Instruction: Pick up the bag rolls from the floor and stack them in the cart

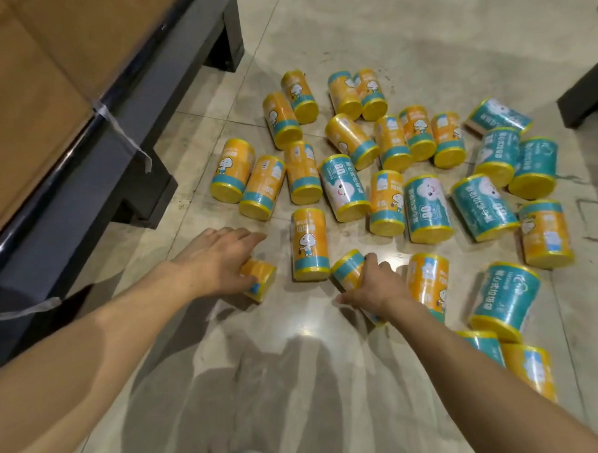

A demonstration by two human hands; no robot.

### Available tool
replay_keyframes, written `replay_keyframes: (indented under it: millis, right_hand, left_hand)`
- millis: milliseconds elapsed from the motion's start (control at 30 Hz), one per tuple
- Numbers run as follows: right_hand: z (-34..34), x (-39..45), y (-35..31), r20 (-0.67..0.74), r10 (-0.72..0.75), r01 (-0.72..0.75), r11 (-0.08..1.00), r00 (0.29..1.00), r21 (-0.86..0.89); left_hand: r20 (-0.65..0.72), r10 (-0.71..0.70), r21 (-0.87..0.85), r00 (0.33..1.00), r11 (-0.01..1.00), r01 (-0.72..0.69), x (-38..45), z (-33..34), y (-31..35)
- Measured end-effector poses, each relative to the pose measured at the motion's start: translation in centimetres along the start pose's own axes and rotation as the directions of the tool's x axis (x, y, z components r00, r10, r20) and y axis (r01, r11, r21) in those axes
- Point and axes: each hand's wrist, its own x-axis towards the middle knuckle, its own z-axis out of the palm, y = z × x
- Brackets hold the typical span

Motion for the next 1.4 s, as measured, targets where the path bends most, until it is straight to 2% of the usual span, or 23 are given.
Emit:
replay_keyframes:
  millis: [100, 267, 433, 600, 667, 767, 800, 867, 900, 967, 1033, 1067, 1167, 1233, 1400]
  right_hand:
    - [0.8, 0.7, 0.2, -0.067, 0.005, -0.005, 1.000, 0.998, -0.005]
    - [0.6, 0.8, 0.3, -0.081, 0.011, -0.006, 0.998, 0.997, 0.064]
    - [-0.1, 0.5, 0.2, -0.139, -0.022, 0.052, 0.976, 0.990, 0.214]
    - [-1.5, 0.1, 0.0, -0.187, -0.033, 0.086, 0.955, 0.982, 0.282]
    - [-2.0, -0.2, -0.1, -0.209, -0.032, 0.094, 0.951, 0.977, 0.293]
    - [-2.6, -0.6, -0.2, -0.229, -0.038, 0.113, 0.940, 0.973, 0.322]
    - [-2.8, -0.7, -0.2, -0.238, -0.042, 0.122, 0.934, 0.970, 0.336]
    - [-3.3, -0.9, -0.4, -0.260, -0.034, 0.137, 0.910, 0.965, 0.390]
    - [-3.7, -1.2, -0.6, -0.266, -0.016, 0.136, 0.887, 0.964, 0.441]
    - [-4.7, -1.6, -1.0, -0.268, 0.026, 0.140, 0.800, 0.963, 0.584]
    - [-5.9, -1.9, -1.3, -0.272, 0.035, 0.175, 0.687, 0.962, 0.705]
    - [-6.7, -2.2, -1.5, -0.278, 0.027, 0.198, 0.635, 0.960, 0.747]
    - [-9.6, -3.3, -2.2, -0.300, 0.012, 0.253, 0.509, 0.954, 0.823]
    - [-12.5, -4.9, -3.1, -0.322, 0.000, 0.288, 0.444, 0.947, 0.848]
    - [-22.4, -12.4, -4.8, -0.348, -0.061, 0.349, 0.319, 0.935, 0.881]
  left_hand:
    - [0.008, 0.001, 0.009, 1.000, 1.000, -0.001, 0.2, 0.5, -0.4]
    - [0.049, 0.039, 0.055, 0.998, 0.998, -0.041, 1.3, 1.5, -0.2]
    - [0.179, 0.099, 0.194, 0.979, 0.972, -0.134, 2.8, 3.6, 1.0]
    - [0.138, 0.096, 0.256, 0.986, 0.958, -0.129, 3.4, 4.5, 1.7]
    - [0.086, 0.062, 0.175, 0.994, 0.982, -0.077, 3.5, 4.4, 1.6]
    - [-0.014, -0.054, -0.179, 0.998, 0.983, 0.051, 3.4, 3.1, 1.2]
    - [-0.035, -0.100, -0.329, 0.994, 0.941, 0.083, 3.3, 2.4, 1.1]
    - [-0.062, -0.217, -0.596, 0.974, 0.791, 0.138, 3.3, 1.1, 1.3]
    - [-0.055, -0.296, -0.715, 0.954, 0.679, 0.170, 3.4, 0.3, 1.5]
    - [-0.001, -0.427, -0.902, 0.904, 0.392, 0.184, 3.5, -1.5, 2.1]
    - [0.038, -0.465, -0.983, 0.884, 0.142, 0.117, 3.1, -3.6, 2.7]
    - [0.031, -0.461, -0.996, 0.887, 0.061, 0.067, 2.9, -4.8, 2.9]
    - [-0.004, -0.450, -0.995, 0.893, -0.091, -0.050, 2.1, -8.8, 3.8]
    - [-0.024, -0.448, -0.985, 0.893, -0.143, -0.098, 1.3, -12.6, 4.7]
    - [-0.096, -0.401, -0.983, 0.911, -0.108, -0.152, -3.3, -25.0, 7.5]
